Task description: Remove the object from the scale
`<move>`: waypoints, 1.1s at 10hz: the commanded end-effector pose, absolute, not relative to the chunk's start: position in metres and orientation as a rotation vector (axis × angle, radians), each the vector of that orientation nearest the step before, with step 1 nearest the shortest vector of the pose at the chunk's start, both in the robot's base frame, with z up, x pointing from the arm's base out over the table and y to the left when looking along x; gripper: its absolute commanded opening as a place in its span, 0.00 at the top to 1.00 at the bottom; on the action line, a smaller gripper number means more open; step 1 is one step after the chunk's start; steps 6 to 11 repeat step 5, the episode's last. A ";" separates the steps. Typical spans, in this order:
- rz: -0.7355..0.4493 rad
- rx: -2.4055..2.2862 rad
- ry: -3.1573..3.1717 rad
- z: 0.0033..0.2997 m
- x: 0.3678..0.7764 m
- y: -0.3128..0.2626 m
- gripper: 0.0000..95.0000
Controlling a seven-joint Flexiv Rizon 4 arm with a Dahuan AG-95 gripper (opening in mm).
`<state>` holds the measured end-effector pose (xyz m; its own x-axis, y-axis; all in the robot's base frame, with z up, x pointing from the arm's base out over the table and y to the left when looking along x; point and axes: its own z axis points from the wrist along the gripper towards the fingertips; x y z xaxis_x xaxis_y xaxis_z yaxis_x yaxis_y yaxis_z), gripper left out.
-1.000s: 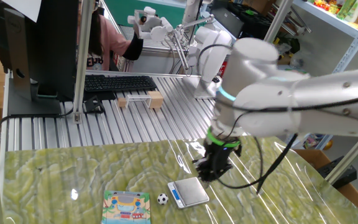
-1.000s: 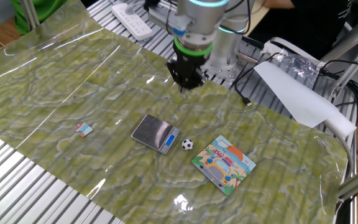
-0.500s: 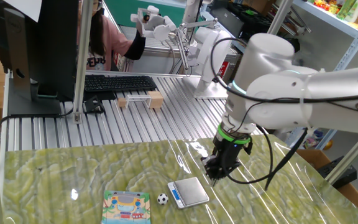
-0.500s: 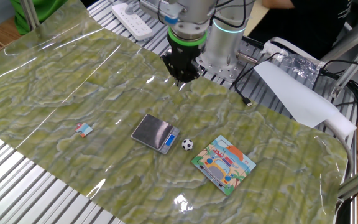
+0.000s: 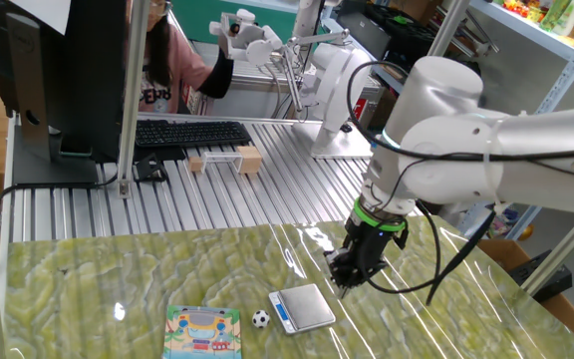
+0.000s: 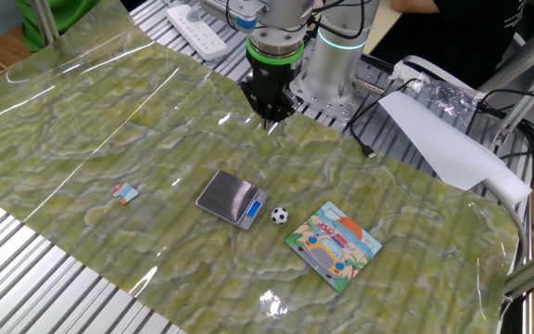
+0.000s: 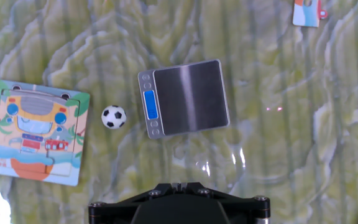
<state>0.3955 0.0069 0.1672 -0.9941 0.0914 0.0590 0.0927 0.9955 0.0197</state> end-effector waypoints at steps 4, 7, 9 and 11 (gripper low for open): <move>-0.023 -0.268 -3.071 0.166 0.396 0.007 1.00; -0.020 -0.293 -3.056 0.167 0.396 0.007 1.00; -0.020 -0.293 -3.056 0.167 0.396 0.007 1.00; -0.020 -0.293 -3.056 0.167 0.396 0.007 1.00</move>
